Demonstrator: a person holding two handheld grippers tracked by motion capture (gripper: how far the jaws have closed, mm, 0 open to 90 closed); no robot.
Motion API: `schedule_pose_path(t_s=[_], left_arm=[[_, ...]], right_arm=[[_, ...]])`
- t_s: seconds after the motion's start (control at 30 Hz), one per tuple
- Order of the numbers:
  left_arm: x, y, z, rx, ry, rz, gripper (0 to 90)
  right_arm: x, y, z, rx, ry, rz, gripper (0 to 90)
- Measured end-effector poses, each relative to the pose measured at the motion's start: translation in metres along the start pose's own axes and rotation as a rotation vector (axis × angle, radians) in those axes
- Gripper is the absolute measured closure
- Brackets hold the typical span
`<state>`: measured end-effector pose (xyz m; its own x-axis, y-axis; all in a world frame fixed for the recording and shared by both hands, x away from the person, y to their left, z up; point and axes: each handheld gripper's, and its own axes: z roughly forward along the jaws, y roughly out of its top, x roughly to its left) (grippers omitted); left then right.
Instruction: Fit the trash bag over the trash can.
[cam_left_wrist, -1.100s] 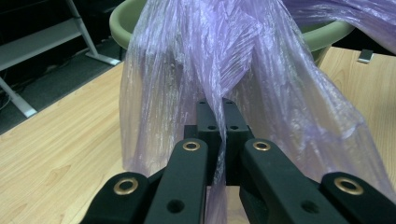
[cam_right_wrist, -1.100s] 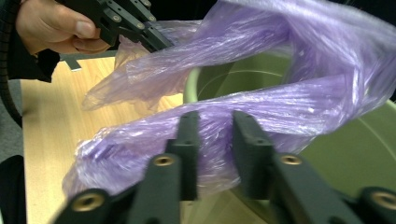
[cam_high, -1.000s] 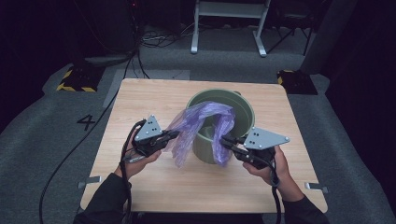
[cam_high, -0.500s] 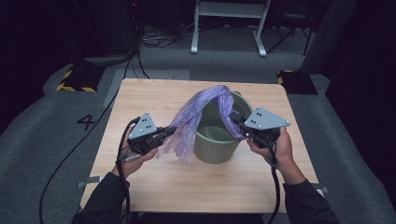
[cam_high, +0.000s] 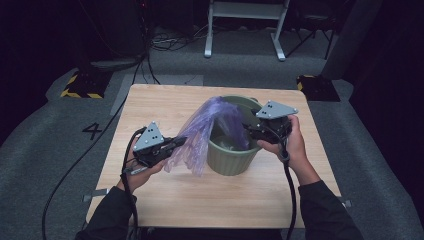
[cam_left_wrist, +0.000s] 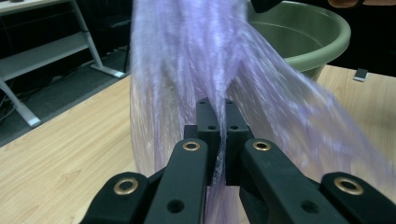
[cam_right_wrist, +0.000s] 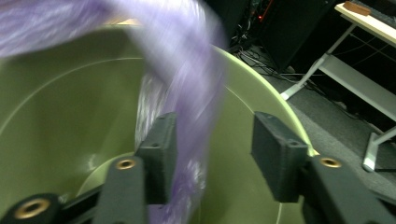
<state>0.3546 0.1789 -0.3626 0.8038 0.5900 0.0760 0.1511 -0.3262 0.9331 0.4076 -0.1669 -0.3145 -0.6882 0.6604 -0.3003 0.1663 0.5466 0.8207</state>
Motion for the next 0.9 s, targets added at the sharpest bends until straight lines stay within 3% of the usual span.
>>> schedule_pose_path(t_s=[0.33,0.47,0.5,0.57,0.67,0.73,0.8,0.87,0.9], left_arm=[[-0.011,0.001,0.006,0.021,-0.036,0.019,89.1],[-0.018,0.003,0.012,0.039,-0.049,0.046,89.1],[-0.020,0.005,0.014,0.044,-0.056,0.053,89.0],[-0.021,0.006,0.015,0.042,-0.064,0.056,89.0],[-0.024,0.009,0.018,0.039,-0.082,0.058,89.0],[-0.029,0.011,0.021,0.043,-0.093,0.072,89.0],[-0.031,0.012,0.022,0.043,-0.099,0.075,89.0],[-0.033,0.014,0.023,0.037,-0.104,0.077,89.0],[-0.036,0.016,0.023,0.035,-0.112,0.085,89.0]], right_arm=[[0.005,-0.002,-0.020,-0.100,0.062,0.031,41.8],[0.014,-0.003,-0.027,-0.143,0.109,0.031,42.1],[0.024,-0.002,-0.030,-0.166,0.140,0.019,43.3],[0.028,-0.002,-0.031,-0.174,0.150,0.008,43.6],[0.047,0.001,-0.031,-0.187,0.203,-0.040,43.7],[0.066,0.002,-0.030,-0.203,0.266,-0.050,43.6],[0.070,0.002,-0.030,-0.203,0.275,-0.059,43.3],[0.083,0.002,-0.029,-0.209,0.307,-0.077,43.0],[0.089,0.000,-0.031,-0.223,0.293,-0.085,42.9]])
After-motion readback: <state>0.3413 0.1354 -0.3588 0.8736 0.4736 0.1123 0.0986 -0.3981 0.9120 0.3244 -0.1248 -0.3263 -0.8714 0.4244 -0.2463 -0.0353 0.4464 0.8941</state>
